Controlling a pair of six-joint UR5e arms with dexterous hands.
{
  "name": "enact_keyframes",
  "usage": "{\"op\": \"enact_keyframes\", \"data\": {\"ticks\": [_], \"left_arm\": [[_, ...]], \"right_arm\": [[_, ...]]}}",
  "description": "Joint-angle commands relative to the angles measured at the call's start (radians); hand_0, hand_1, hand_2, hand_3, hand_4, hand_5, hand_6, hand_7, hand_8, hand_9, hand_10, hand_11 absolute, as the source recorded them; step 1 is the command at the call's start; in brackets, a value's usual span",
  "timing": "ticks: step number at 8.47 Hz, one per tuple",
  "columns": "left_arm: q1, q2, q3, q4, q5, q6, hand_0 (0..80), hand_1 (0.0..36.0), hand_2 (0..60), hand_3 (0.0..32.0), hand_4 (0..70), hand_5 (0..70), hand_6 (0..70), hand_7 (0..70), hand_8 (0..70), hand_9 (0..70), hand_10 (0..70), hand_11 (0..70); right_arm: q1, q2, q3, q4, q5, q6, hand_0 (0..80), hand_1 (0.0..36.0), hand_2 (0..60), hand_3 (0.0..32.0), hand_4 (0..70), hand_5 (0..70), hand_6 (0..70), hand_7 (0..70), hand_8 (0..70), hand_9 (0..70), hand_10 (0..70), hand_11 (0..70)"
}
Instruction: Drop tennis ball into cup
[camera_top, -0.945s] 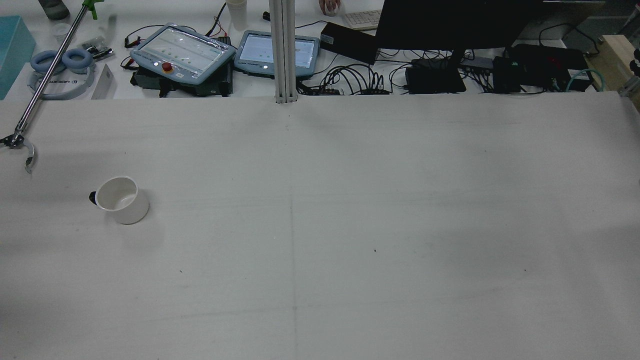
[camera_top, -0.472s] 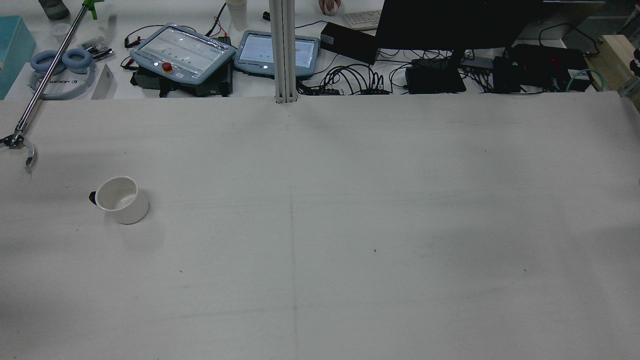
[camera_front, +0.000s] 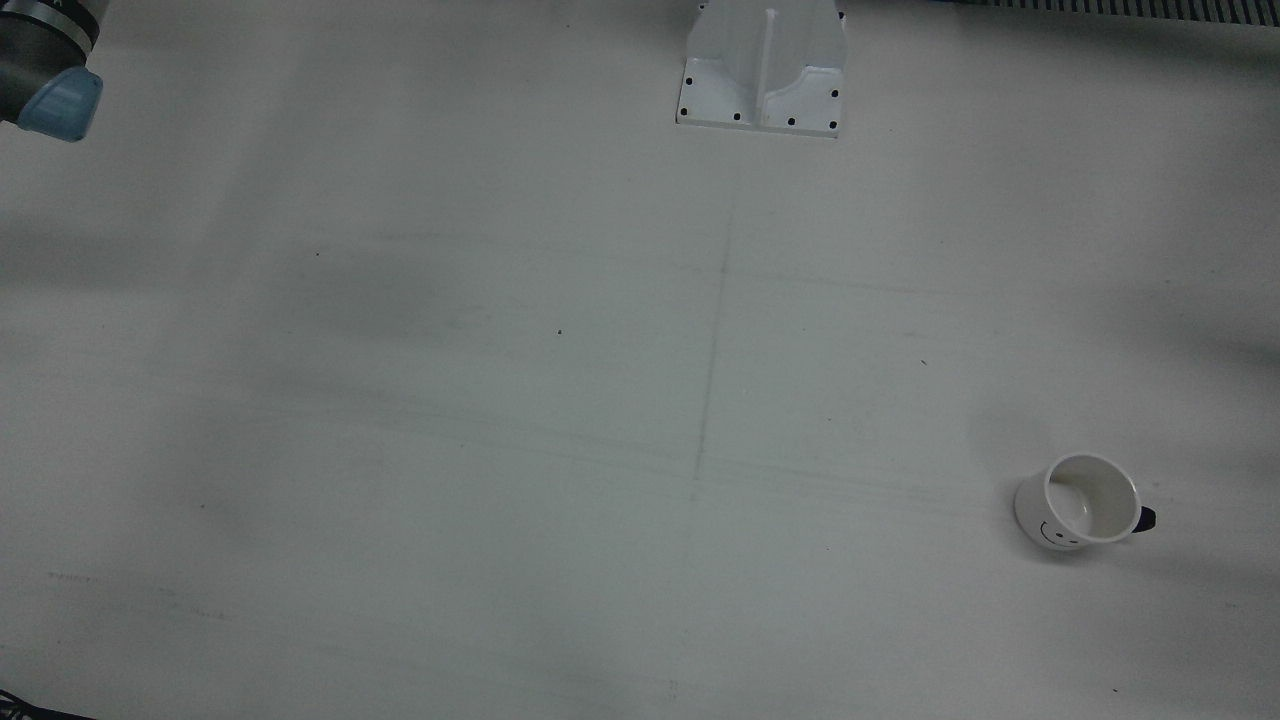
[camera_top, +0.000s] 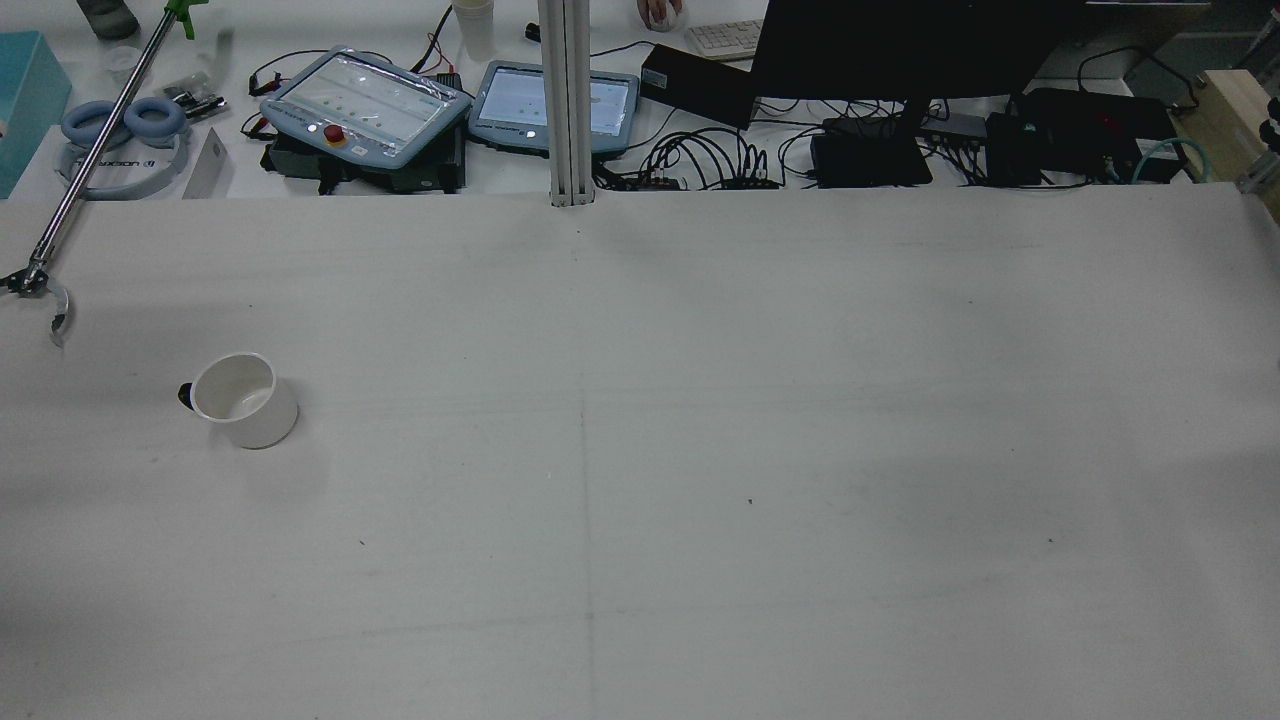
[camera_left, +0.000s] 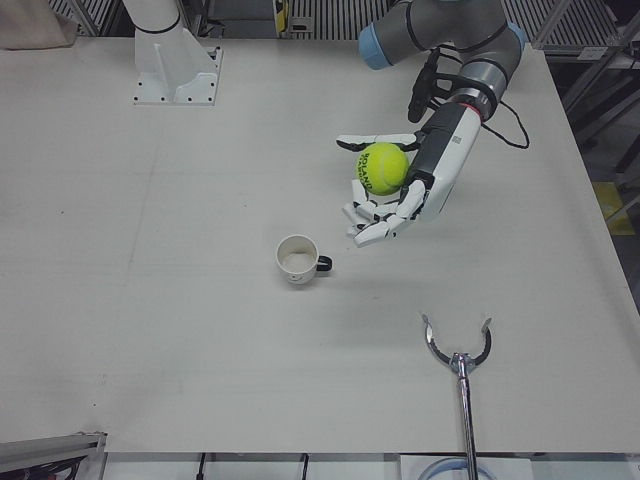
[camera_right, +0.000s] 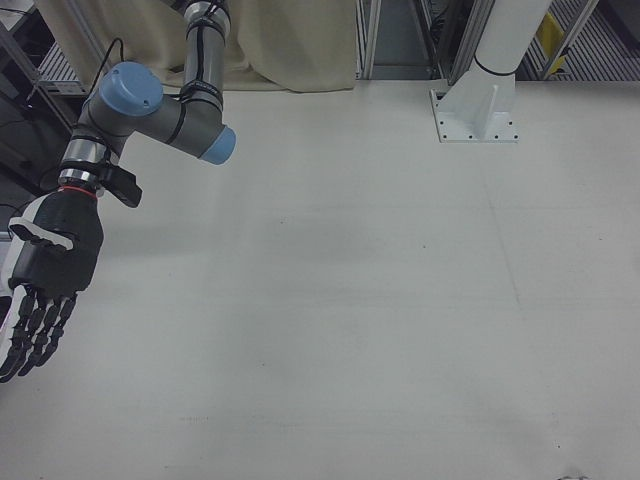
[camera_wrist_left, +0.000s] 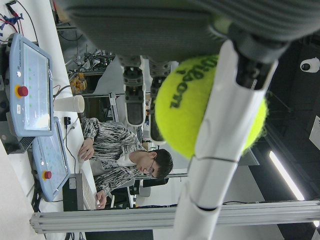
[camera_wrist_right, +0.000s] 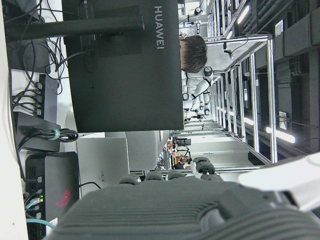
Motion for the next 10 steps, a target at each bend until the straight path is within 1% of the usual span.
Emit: {"op": "enact_keyframes", "data": {"ticks": [1,2,3,4,5,6,7,8,9,10], "left_arm": [[0.001,-0.002,-0.001,-0.004,-0.001,0.000,80.0,32.3,1.6,0.0,8.4,22.1,60.2,56.6,35.5,44.5,19.2,31.4],[0.001,0.000,-0.001,-0.007,0.000,0.000,80.0,32.8,0.4,0.0,8.2,19.8,47.7,58.7,33.0,45.0,19.2,31.4],[-0.002,0.001,-0.001,-0.009,0.000,0.000,80.0,32.8,0.5,0.0,8.4,19.8,47.7,58.7,32.9,44.8,19.0,31.1],[-0.004,0.000,-0.001,-0.012,0.002,0.000,80.0,32.5,0.5,0.0,8.4,20.6,51.9,58.1,33.8,44.7,19.0,31.1],[-0.004,0.000,-0.001,-0.013,0.002,0.000,80.0,32.2,0.8,0.0,8.6,21.7,58.3,57.3,35.1,44.8,19.1,31.2],[-0.005,-0.002,-0.013,-0.010,0.002,0.002,80.0,32.5,1.6,0.0,8.8,22.2,60.1,57.0,35.4,44.6,18.9,30.9],[-0.002,-0.002,-0.011,-0.004,0.002,0.000,80.0,32.0,1.9,0.0,8.8,23.3,66.3,56.0,36.8,44.6,19.1,31.3],[-0.002,-0.002,-0.014,0.001,0.002,-0.002,80.0,32.2,1.7,0.0,8.6,23.0,64.2,56.3,36.4,44.7,19.1,31.3],[-0.002,-0.002,-0.017,0.001,0.002,-0.002,80.0,32.9,0.8,0.0,8.7,21.5,56.3,57.7,34.8,44.9,19.1,31.2],[-0.004,0.001,-0.016,0.001,0.002,0.000,80.0,32.2,1.8,0.0,8.8,22.9,64.2,56.3,36.4,44.7,19.1,31.2]], "right_arm": [[0.000,0.001,0.000,0.000,0.000,0.000,0.0,0.0,0.0,0.0,0.0,0.0,0.0,0.0,0.0,0.0,0.0,0.0],[0.001,0.001,0.000,0.000,0.000,0.000,0.0,0.0,0.0,0.0,0.0,0.0,0.0,0.0,0.0,0.0,0.0,0.0],[0.000,0.000,0.000,0.000,0.000,0.000,0.0,0.0,0.0,0.0,0.0,0.0,0.0,0.0,0.0,0.0,0.0,0.0],[0.000,0.000,0.000,0.000,0.000,0.000,0.0,0.0,0.0,0.0,0.0,0.0,0.0,0.0,0.0,0.0,0.0,0.0],[0.001,0.001,0.000,0.000,0.000,0.000,0.0,0.0,0.0,0.0,0.0,0.0,0.0,0.0,0.0,0.0,0.0,0.0],[0.000,0.000,0.000,0.000,0.000,0.000,0.0,0.0,0.0,0.0,0.0,0.0,0.0,0.0,0.0,0.0,0.0,0.0],[0.000,0.000,0.000,0.000,0.000,0.000,0.0,0.0,0.0,0.0,0.0,0.0,0.0,0.0,0.0,0.0,0.0,0.0],[0.000,0.001,0.000,0.000,0.000,0.000,0.0,0.0,0.0,0.0,0.0,0.0,0.0,0.0,0.0,0.0,0.0,0.0],[0.000,0.001,0.000,0.000,0.000,0.000,0.0,0.0,0.0,0.0,0.0,0.0,0.0,0.0,0.0,0.0,0.0,0.0],[0.000,0.000,0.000,0.000,0.000,0.000,0.0,0.0,0.0,0.0,0.0,0.0,0.0,0.0,0.0,0.0,0.0,0.0]]}}
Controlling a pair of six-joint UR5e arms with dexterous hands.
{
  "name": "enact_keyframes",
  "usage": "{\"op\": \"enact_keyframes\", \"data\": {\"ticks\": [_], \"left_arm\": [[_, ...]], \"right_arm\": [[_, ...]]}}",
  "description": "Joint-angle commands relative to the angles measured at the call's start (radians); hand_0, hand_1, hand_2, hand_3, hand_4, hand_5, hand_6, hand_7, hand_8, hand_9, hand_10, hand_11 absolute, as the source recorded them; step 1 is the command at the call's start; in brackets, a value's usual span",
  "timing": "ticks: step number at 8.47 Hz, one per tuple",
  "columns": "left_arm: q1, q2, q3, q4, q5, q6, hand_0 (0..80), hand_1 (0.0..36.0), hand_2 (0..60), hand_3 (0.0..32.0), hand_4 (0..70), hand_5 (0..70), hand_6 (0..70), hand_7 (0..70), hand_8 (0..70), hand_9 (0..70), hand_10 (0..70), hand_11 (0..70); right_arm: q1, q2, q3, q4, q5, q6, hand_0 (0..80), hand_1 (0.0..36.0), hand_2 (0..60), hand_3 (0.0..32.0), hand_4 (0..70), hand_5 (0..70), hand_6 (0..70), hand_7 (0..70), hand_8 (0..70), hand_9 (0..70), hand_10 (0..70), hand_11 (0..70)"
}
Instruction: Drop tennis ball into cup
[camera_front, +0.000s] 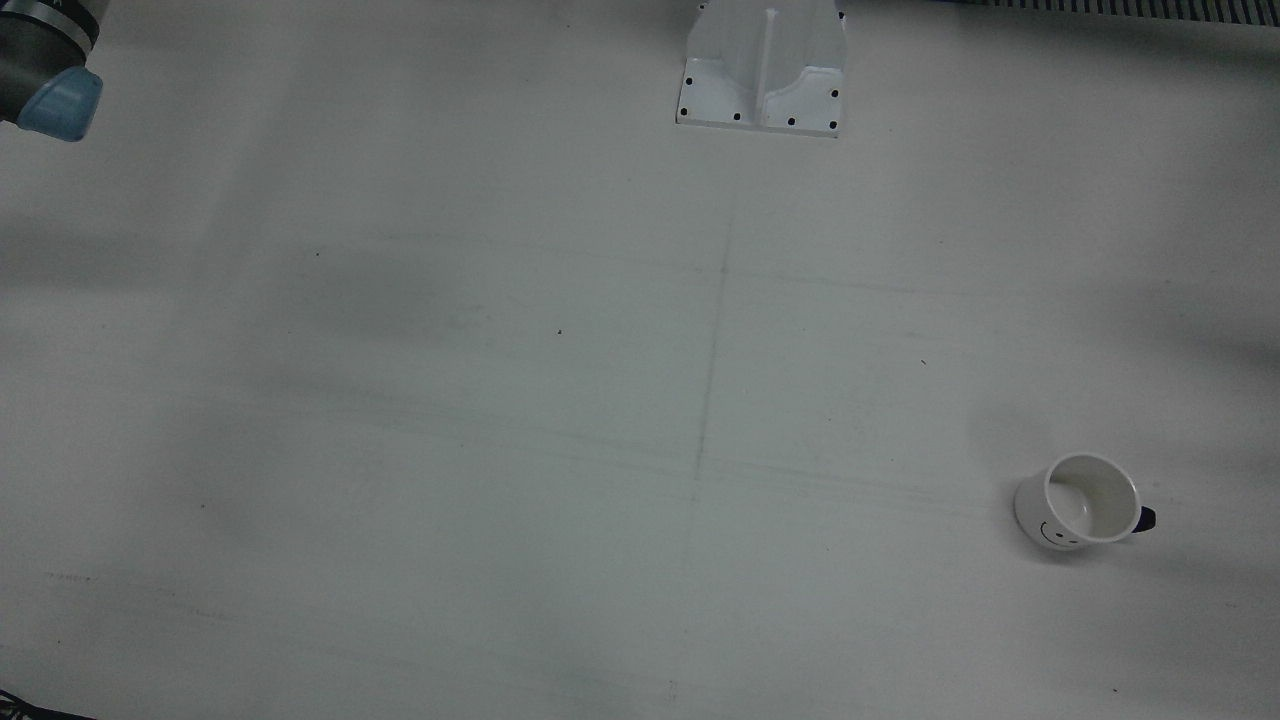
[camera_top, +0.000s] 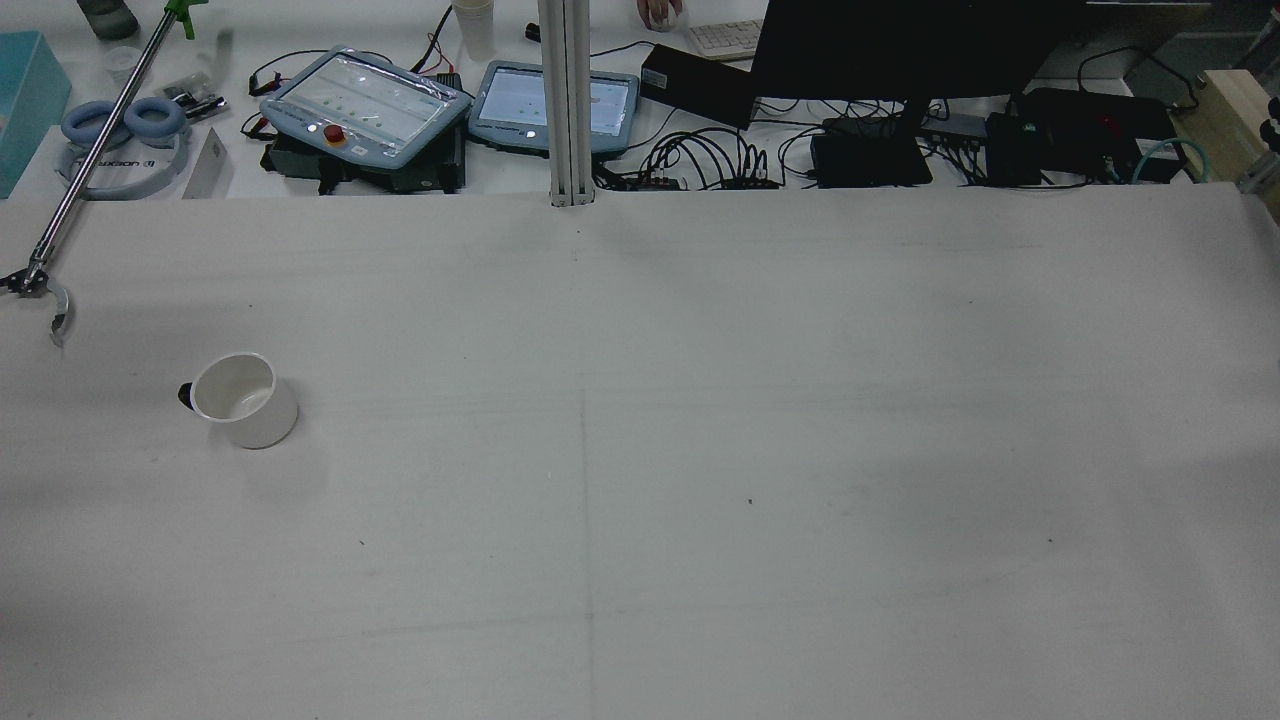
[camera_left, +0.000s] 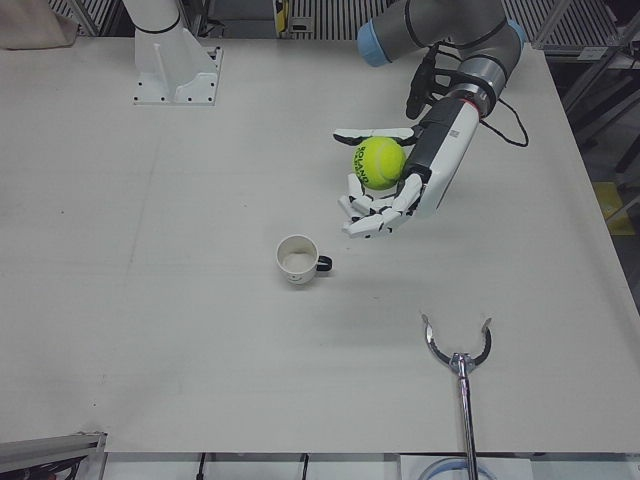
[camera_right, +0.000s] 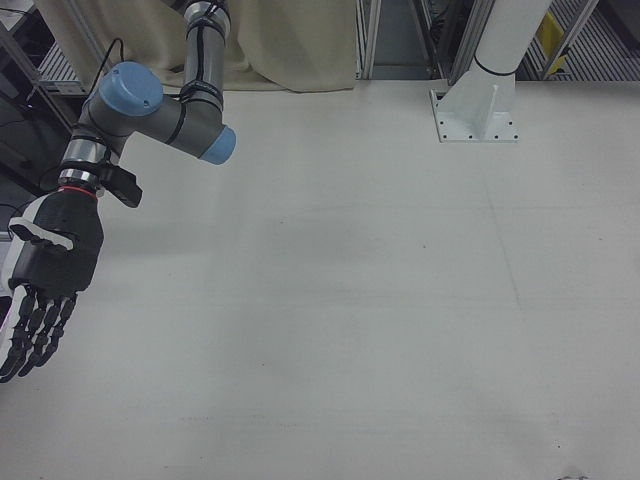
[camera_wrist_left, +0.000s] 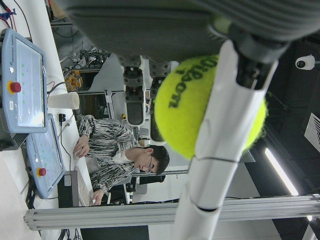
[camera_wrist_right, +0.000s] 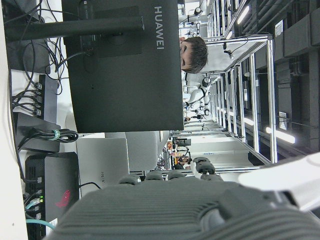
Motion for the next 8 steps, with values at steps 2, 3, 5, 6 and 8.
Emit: {"op": "enact_keyframes", "data": {"ticks": [2,3,5,6,8], "left_arm": [[0.002,0.001,-0.003,0.004,-0.001,0.001,80.0,32.4,1.4,0.0,8.9,22.6,62.5,56.7,36.1,44.8,19.1,31.2],[0.002,0.001,-0.003,0.004,-0.001,0.001,80.0,32.8,1.1,0.0,8.8,21.5,56.2,57.7,34.8,45.0,19.2,31.3],[0.000,0.004,-0.005,0.002,-0.001,-0.001,80.0,32.9,0.5,0.0,8.5,20.3,49.9,58.4,33.5,45.0,19.0,31.2],[0.000,0.004,-0.005,0.002,0.000,-0.001,80.0,32.8,0.5,0.0,8.5,20.7,52.0,58.0,33.9,44.9,19.0,31.2],[0.002,0.003,-0.005,0.007,0.000,-0.001,80.0,33.1,0.6,0.0,8.6,20.7,52.0,58.1,33.9,44.9,19.0,31.2]], "right_arm": [[0.000,-0.001,0.000,0.000,0.000,0.000,0.0,0.0,0.0,0.0,0.0,0.0,0.0,0.0,0.0,0.0,0.0,0.0],[0.000,-0.001,0.000,0.000,0.000,0.000,0.0,0.0,0.0,0.0,0.0,0.0,0.0,0.0,0.0,0.0,0.0,0.0],[0.000,0.001,0.000,0.000,0.000,0.000,0.0,0.0,0.0,0.0,0.0,0.0,0.0,0.0,0.0,0.0,0.0,0.0],[0.000,0.001,0.000,0.000,0.000,0.000,0.0,0.0,0.0,0.0,0.0,0.0,0.0,0.0,0.0,0.0,0.0,0.0],[0.000,0.001,0.000,0.000,0.000,-0.002,0.0,0.0,0.0,0.0,0.0,0.0,0.0,0.0,0.0,0.0,0.0,0.0]]}}
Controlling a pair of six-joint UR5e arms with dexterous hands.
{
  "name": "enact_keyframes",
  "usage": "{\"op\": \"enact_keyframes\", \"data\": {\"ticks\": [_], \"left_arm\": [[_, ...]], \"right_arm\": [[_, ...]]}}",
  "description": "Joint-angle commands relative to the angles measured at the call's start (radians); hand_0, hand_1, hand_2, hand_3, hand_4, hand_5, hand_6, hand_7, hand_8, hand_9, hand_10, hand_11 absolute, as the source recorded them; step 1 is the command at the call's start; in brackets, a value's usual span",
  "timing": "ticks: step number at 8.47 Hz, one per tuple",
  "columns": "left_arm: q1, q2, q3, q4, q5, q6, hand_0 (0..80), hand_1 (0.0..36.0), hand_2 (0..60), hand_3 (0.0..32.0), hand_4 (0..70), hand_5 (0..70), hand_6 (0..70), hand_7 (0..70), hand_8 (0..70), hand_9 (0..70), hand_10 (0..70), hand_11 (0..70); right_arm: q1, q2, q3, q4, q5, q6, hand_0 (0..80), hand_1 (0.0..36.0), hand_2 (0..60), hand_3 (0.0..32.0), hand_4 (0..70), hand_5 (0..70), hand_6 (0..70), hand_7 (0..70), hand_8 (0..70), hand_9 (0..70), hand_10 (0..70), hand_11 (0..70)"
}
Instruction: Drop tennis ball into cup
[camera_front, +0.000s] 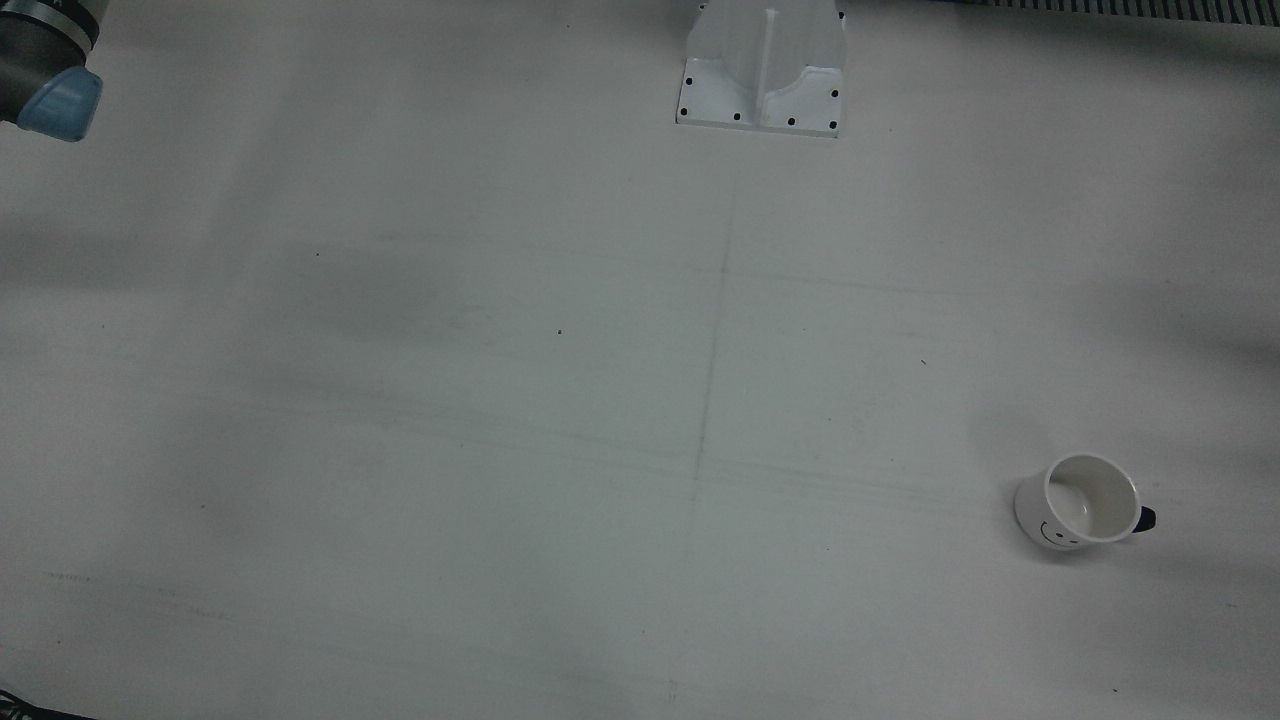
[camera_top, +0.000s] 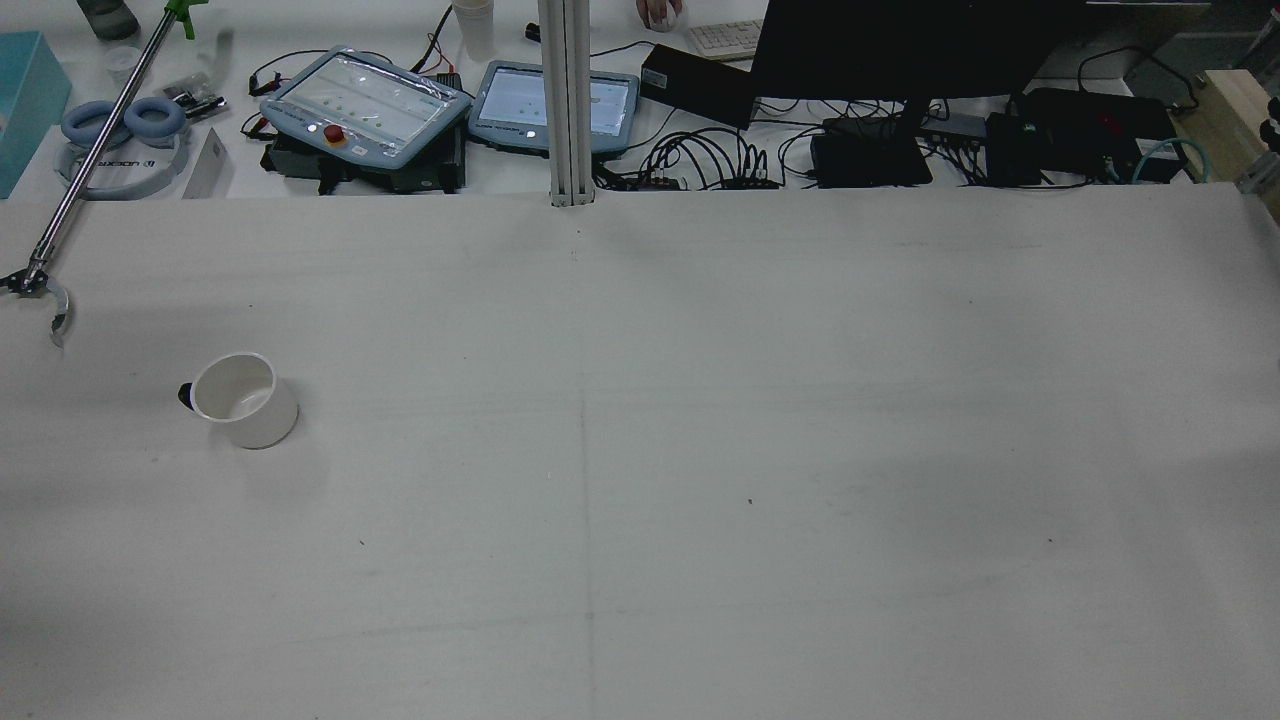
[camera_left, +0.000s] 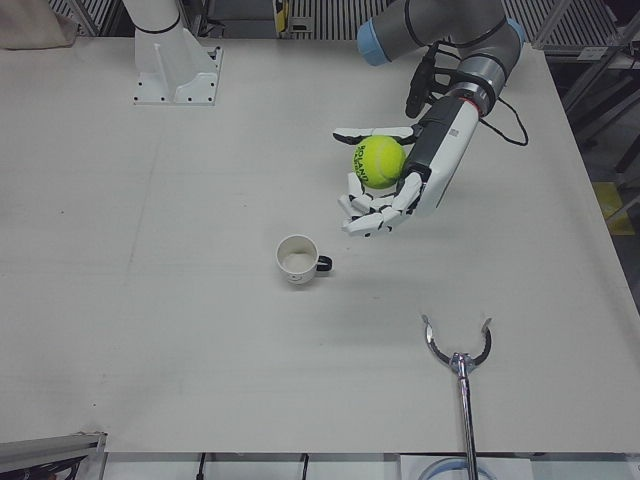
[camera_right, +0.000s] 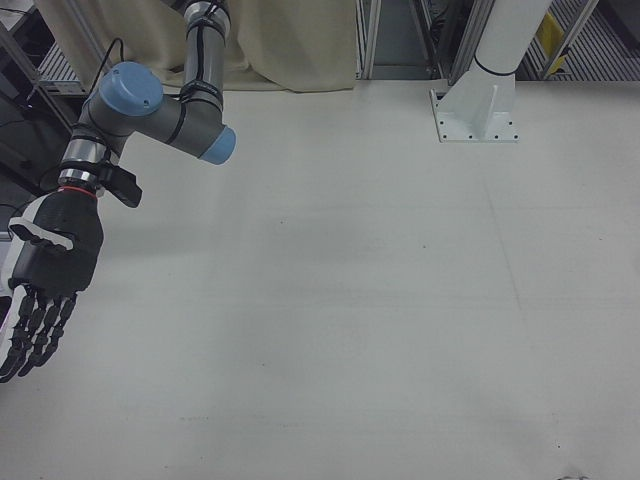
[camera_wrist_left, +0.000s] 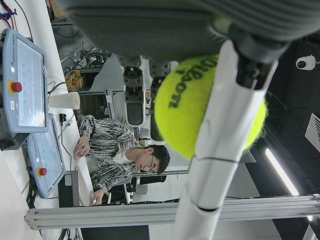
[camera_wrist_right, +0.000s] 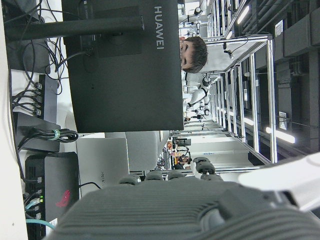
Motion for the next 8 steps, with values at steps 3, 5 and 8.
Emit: {"op": "enact_keyframes", "data": {"ticks": [3,5,8], "left_arm": [[0.001,0.000,-0.006,0.004,-0.001,0.000,80.0,32.5,1.4,0.0,8.2,21.4,55.8,56.8,34.5,44.5,19.0,31.1],[0.001,0.000,-0.008,0.005,-0.001,0.000,80.0,32.8,1.0,0.0,8.3,21.0,54.0,57.4,34.2,44.7,19.0,31.1],[0.002,0.000,-0.006,0.004,-0.001,0.001,80.0,32.4,0.8,0.0,8.6,21.0,54.1,57.7,34.4,45.0,19.2,31.3]], "right_arm": [[0.000,0.001,0.000,0.000,0.000,0.000,0.0,0.0,0.0,0.0,0.0,0.0,0.0,0.0,0.0,0.0,0.0,0.0],[0.000,-0.001,0.000,0.000,0.000,0.000,0.0,0.0,0.0,0.0,0.0,0.0,0.0,0.0,0.0,0.0,0.0,0.0],[0.000,-0.001,0.000,0.000,0.000,0.000,0.0,0.0,0.0,0.0,0.0,0.0,0.0,0.0,0.0,0.0,0.0,0.0]]}}
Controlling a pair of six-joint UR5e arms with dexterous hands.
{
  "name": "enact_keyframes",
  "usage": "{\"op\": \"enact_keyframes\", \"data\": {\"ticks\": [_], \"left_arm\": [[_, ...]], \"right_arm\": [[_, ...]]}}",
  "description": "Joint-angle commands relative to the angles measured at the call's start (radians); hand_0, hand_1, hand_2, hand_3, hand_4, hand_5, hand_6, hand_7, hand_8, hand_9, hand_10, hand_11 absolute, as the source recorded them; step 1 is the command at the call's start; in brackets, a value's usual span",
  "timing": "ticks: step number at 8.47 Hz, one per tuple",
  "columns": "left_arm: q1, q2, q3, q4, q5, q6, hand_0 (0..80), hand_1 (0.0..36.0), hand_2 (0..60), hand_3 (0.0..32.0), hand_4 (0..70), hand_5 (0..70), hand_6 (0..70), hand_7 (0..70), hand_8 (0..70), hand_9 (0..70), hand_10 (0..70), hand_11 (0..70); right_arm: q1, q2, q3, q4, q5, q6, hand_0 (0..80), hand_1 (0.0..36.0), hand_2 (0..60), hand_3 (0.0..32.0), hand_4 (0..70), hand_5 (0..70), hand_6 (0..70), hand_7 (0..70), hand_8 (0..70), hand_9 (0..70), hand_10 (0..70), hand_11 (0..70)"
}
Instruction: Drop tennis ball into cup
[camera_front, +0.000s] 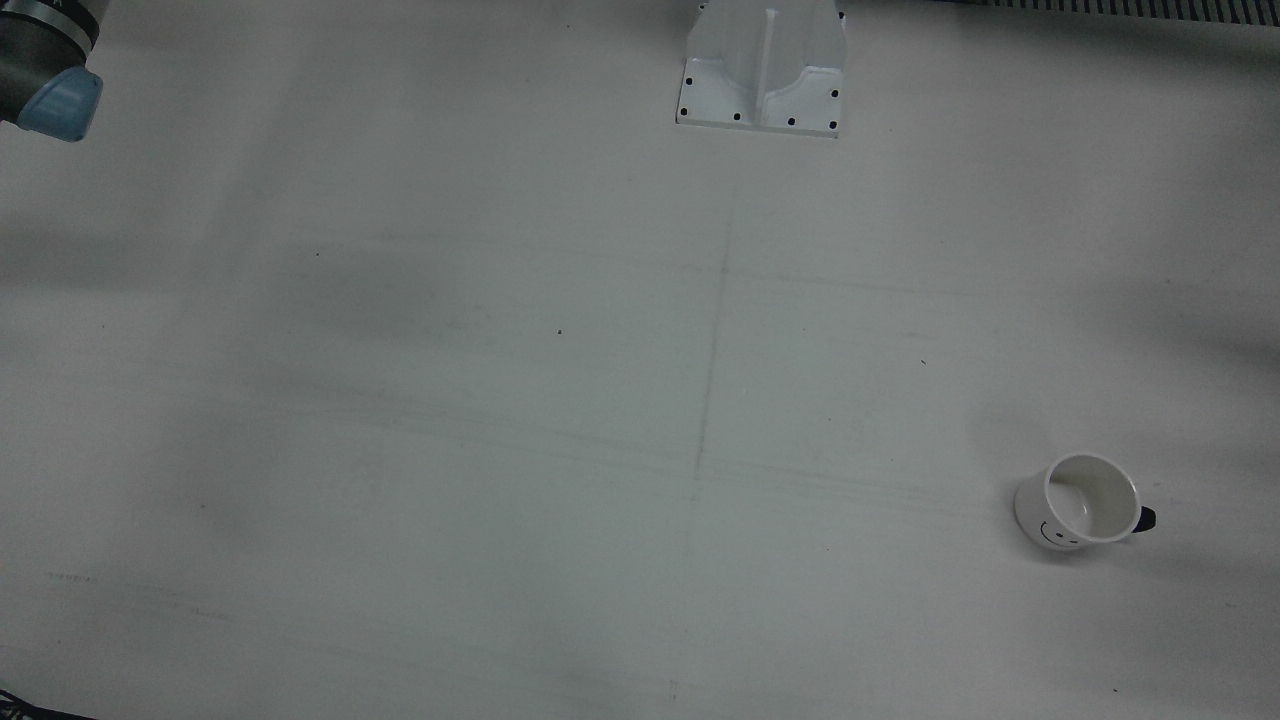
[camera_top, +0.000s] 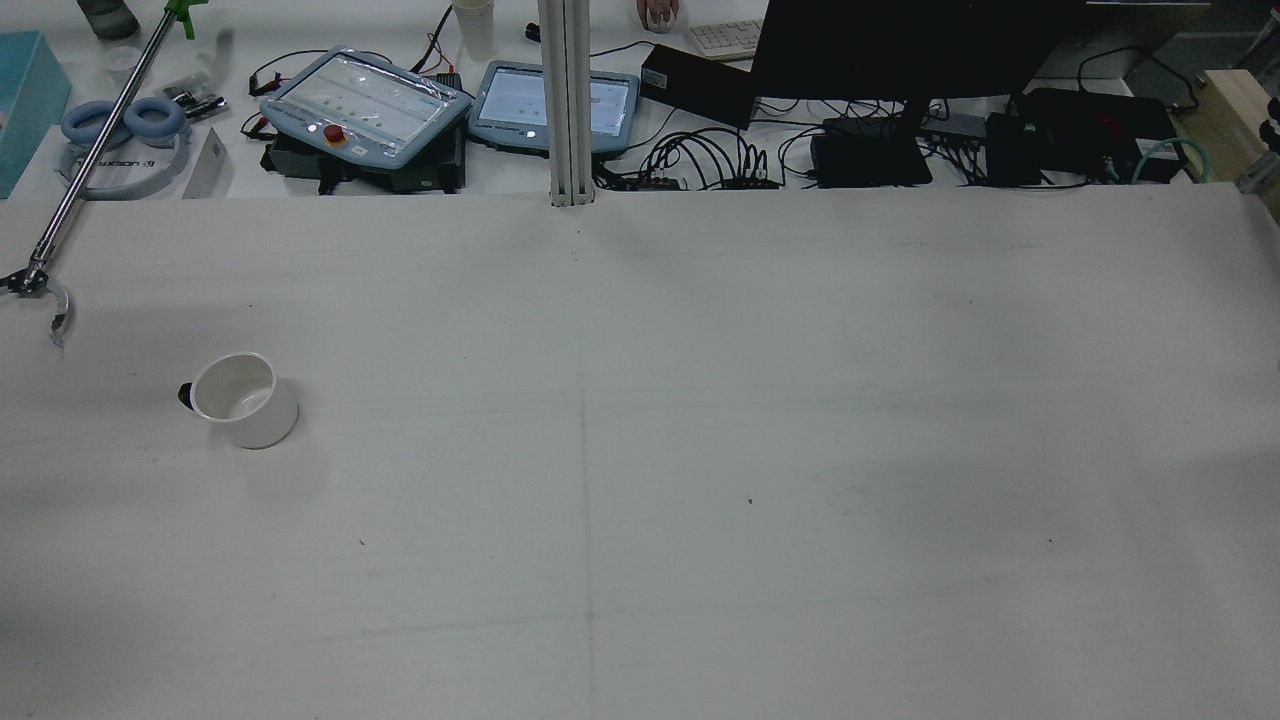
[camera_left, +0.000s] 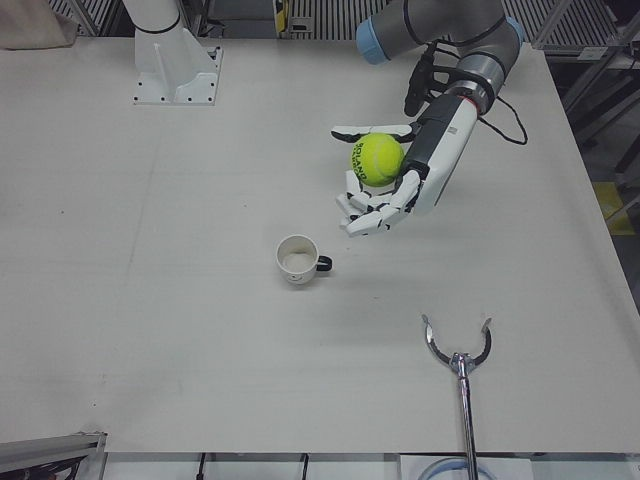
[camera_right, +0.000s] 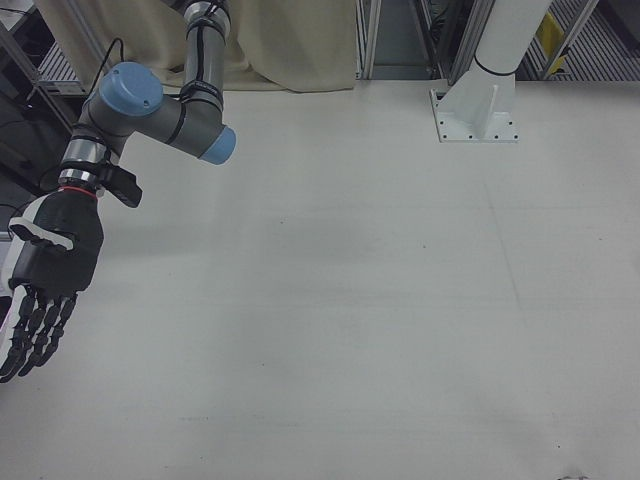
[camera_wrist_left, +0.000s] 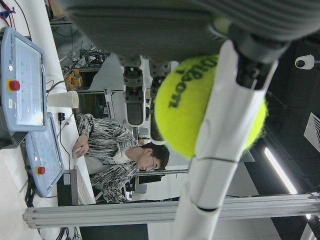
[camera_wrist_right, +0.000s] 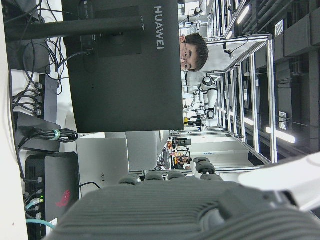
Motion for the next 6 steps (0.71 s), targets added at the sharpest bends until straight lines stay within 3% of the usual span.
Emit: {"op": "enact_keyframes", "data": {"ticks": [1,4,6], "left_arm": [[0.002,-0.002,0.000,0.000,0.000,0.000,80.0,32.2,1.2,0.0,8.6,21.8,58.0,56.9,35.3,44.9,19.3,31.5],[0.000,0.003,0.003,-0.002,0.000,0.000,80.0,32.3,0.7,0.0,8.0,20.6,51.8,57.3,34.0,44.9,19.4,31.6],[0.000,0.006,0.019,-0.022,-0.002,0.000,80.0,31.2,1.8,0.0,7.8,22.3,61.8,55.1,36.1,44.8,19.7,32.0]], "right_arm": [[0.000,-0.001,0.000,0.000,0.000,0.000,0.0,0.0,0.0,0.0,0.0,0.0,0.0,0.0,0.0,0.0,0.0,0.0],[0.000,0.001,0.000,0.000,0.000,0.000,0.0,0.0,0.0,0.0,0.0,0.0,0.0,0.0,0.0,0.0,0.0,0.0],[0.000,0.001,0.000,0.000,0.000,0.000,0.0,0.0,0.0,0.0,0.0,0.0,0.0,0.0,0.0,0.0,0.0,0.0]]}}
